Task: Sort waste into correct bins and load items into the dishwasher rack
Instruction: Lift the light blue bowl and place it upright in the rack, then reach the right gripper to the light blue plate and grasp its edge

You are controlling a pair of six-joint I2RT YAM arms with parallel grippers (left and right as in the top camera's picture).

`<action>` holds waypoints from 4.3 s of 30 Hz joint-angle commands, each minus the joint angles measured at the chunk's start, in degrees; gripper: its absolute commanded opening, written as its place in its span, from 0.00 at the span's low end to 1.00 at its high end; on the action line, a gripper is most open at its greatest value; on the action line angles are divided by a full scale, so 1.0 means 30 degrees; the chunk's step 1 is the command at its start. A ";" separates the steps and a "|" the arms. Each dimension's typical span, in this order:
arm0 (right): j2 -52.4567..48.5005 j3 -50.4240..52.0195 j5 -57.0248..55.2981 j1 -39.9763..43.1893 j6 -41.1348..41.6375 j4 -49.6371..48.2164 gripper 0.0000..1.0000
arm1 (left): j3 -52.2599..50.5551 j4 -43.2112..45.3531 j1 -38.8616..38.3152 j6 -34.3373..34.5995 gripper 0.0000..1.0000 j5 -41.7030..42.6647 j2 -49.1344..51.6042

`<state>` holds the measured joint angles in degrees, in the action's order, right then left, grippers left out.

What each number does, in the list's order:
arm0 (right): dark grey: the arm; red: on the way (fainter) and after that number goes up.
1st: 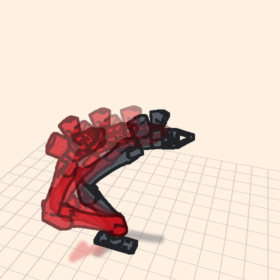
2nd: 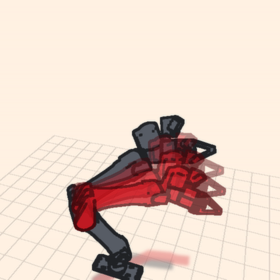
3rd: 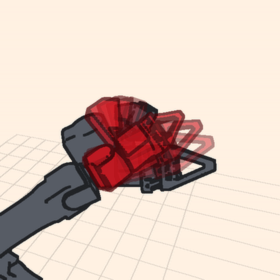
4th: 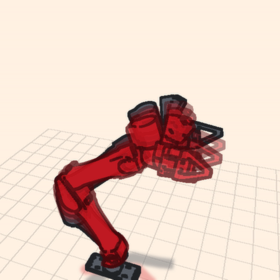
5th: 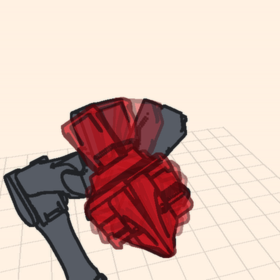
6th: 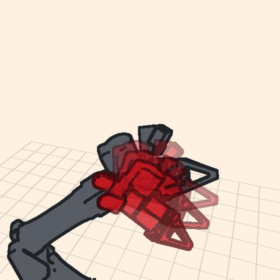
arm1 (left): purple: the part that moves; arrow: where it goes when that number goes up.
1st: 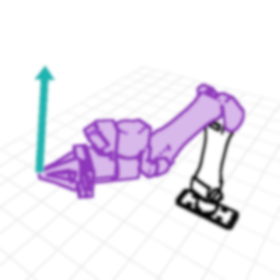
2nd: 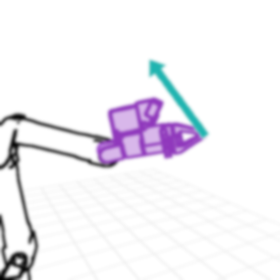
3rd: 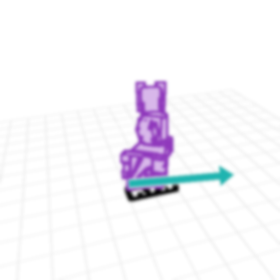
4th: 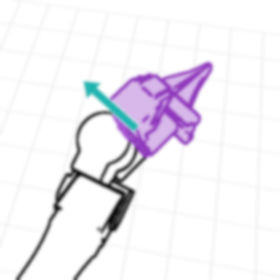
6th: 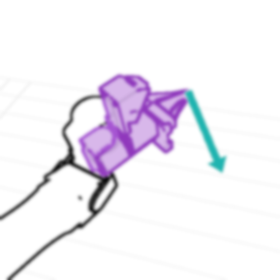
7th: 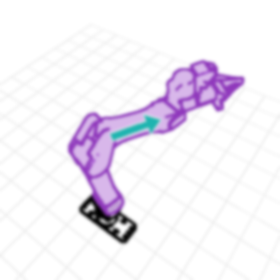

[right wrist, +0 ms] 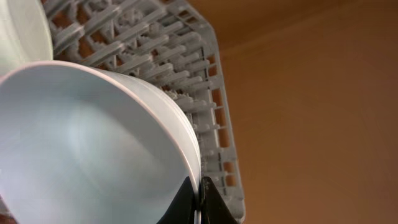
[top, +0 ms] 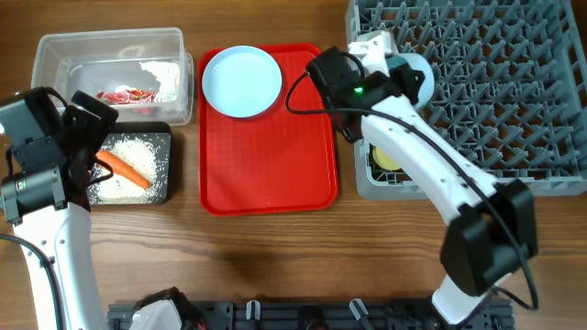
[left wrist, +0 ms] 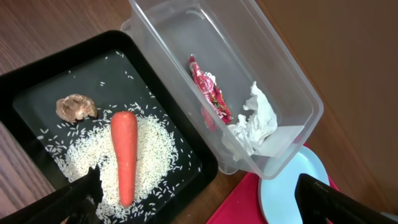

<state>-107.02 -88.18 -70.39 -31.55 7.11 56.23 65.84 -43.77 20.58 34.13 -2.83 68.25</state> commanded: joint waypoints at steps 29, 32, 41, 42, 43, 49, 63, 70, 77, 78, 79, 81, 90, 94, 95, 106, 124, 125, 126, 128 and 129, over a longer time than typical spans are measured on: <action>-0.2149 0.0182 0.0998 0.1355 -0.5253 -0.0648 0.04 | 0.0124 -0.0022 -0.0073 -0.0291 1.00 0.0226 -0.0073; -0.2149 0.0182 0.0984 0.0750 -0.5996 -0.0648 0.08 | 0.0131 -0.0015 -0.0073 -0.0299 1.00 0.0226 -0.0073; -0.2149 0.0182 0.0991 -0.0954 -0.6390 -0.0663 0.47 | 0.0124 -0.0015 -0.0073 -0.0291 1.00 0.0226 -0.0073; -0.2149 0.0182 0.0998 -0.1056 -0.6390 -0.0670 0.48 | 0.0124 -0.0015 -0.0073 -0.0299 1.00 0.0226 -0.0073; -0.2149 0.0182 0.0998 -0.1137 -0.6382 -0.0670 0.48 | 0.0124 -0.0015 -0.0073 -0.0291 1.00 0.0226 -0.0073; -0.2113 0.0160 0.0991 -0.1180 -0.6382 -0.0678 0.51 | 0.0124 -0.0015 -0.0073 -0.0299 1.00 0.0226 -0.0073; -0.0532 0.0095 0.1042 -0.2142 -1.1577 -0.9857 1.00 | 0.0131 -0.0015 -0.0073 -0.0299 1.00 0.0226 -0.0073; 0.0226 0.0095 0.4918 -0.2914 -1.3100 -1.4637 1.00 | 0.0131 -0.0015 -0.0073 -0.0299 1.00 0.0226 -0.0073; 0.0211 0.0102 1.9241 -0.3490 -0.7664 -1.1730 1.00 | 0.0124 -0.0015 -0.0073 -0.0299 1.00 0.0226 -0.0073; 0.0211 0.0124 2.1194 -0.3461 -0.6900 -1.1395 1.00 | 0.0131 -0.0022 -0.0073 -0.0299 1.00 0.0226 -0.0073; 0.0204 0.0175 2.2600 -0.3439 -0.5858 -1.1264 0.99 | 0.0124 -0.0015 -0.0073 -0.0299 1.00 0.0226 -0.0073; 0.0182 0.0189 2.3962 -0.3344 -0.2346 -1.1205 1.00 | 0.0124 -0.0022 -0.0073 -0.0299 1.00 0.0226 -0.0073; -0.0189 0.0189 2.1136 -0.2324 0.1268 -1.1744 1.00 | 0.0124 -0.0022 -0.0073 -0.0299 1.00 0.0226 -0.0073; -0.1290 0.0182 2.0327 -0.1967 0.2412 -1.3194 0.91 | 0.0124 -0.0015 -0.0073 -0.0291 1.00 0.0226 -0.0073; -0.1603 0.0182 2.0320 -0.1953 0.2856 -1.3595 0.87 | 0.0131 -0.0015 -0.0073 -0.0299 1.00 0.0226 -0.0073; -0.3075 0.0066 2.0699 -0.2674 0.5829 -1.4214 0.87 | 0.0124 -0.0015 -0.0073 -0.0299 1.00 0.0226 -0.0073; -0.9879 -0.8320 2.4611 -0.0867 0.7912 -0.7446 1.00 | 0.0131 -0.0015 -0.0073 -0.0299 1.00 0.0226 -0.0073; -1.0032 -0.8145 2.4472 -0.0867 0.8408 -0.7461 1.00 | 0.0131 -0.0015 -0.0073 -0.0299 1.00 0.0226 -0.0073; -1.0134 -0.7978 2.4268 -0.0867 0.8947 -0.7490 0.99 | 0.0124 -0.0015 -0.0073 -0.0299 1.00 0.0226 -0.0073; -1.0193 -0.7519 2.3474 -0.0867 0.9879 -0.7672 0.98 | 0.0124 -0.0015 -0.0073 -0.0299 1.00 0.0226 -0.0073; -1.0193 -0.7300 2.3110 -0.0867 1.0207 -0.7868 0.97 | 0.0131 -0.0015 -0.0073 -0.0299 1.00 0.0226 -0.0073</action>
<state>-136.22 -111.77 1.96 -34.02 31.20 33.47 65.84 -43.77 20.58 34.11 -2.63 68.25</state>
